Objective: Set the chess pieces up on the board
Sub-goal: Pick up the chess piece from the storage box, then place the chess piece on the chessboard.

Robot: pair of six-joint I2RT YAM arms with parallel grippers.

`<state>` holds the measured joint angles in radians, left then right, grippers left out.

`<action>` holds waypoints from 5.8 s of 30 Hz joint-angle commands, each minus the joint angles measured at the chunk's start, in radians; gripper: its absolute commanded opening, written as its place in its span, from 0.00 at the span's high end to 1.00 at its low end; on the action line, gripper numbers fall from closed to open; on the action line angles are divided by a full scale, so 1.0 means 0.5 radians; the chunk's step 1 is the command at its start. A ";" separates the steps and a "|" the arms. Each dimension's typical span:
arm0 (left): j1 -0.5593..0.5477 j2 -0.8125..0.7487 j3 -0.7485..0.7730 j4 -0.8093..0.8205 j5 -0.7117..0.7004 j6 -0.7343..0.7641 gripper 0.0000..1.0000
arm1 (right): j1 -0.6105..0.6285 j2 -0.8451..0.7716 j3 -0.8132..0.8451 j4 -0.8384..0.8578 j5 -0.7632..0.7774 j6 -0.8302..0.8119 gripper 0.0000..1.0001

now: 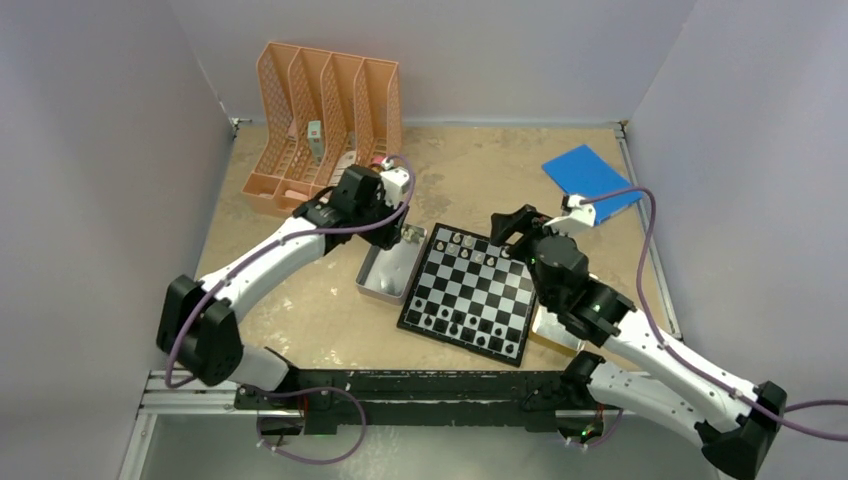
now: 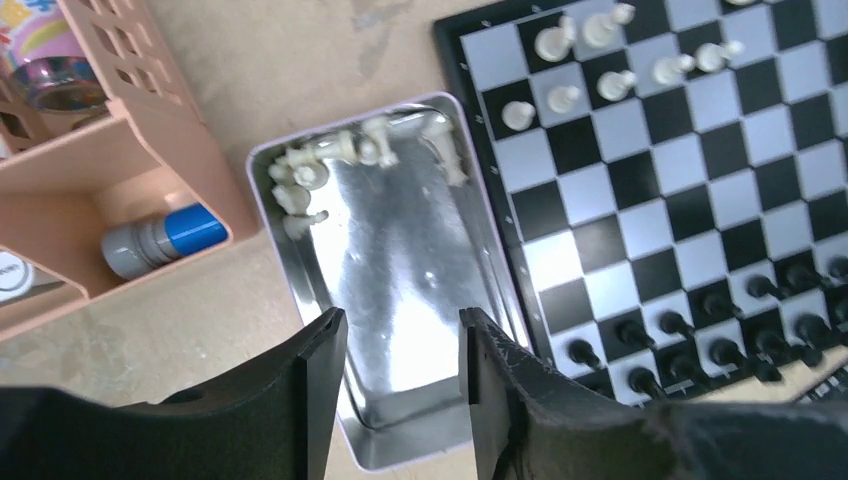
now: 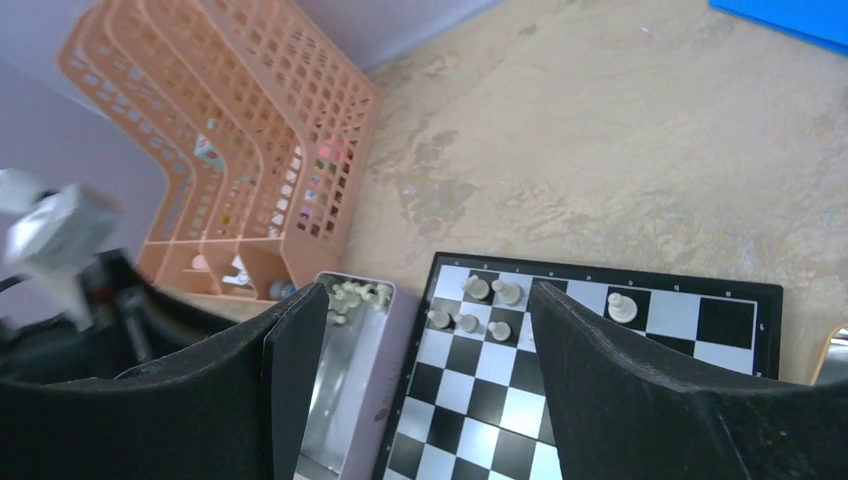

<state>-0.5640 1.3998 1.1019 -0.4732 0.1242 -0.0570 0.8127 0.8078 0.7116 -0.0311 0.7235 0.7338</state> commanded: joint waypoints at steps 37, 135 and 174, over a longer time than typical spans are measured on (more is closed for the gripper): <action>0.180 0.804 0.293 0.415 -0.208 -0.256 0.75 | 0.007 -0.683 -0.057 0.025 -0.292 -0.311 0.25; -0.243 1.346 1.076 0.130 -0.060 -0.285 0.87 | 0.007 -0.743 -0.052 -0.029 -0.273 -0.323 0.25; -0.219 1.187 1.140 0.129 0.052 -0.343 0.53 | 0.007 -0.650 -0.024 0.034 -0.377 -0.328 0.25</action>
<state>-0.6868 2.1101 1.6634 -0.4580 0.1242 -0.1970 0.8127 0.4629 0.6739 -0.0677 0.5613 0.5831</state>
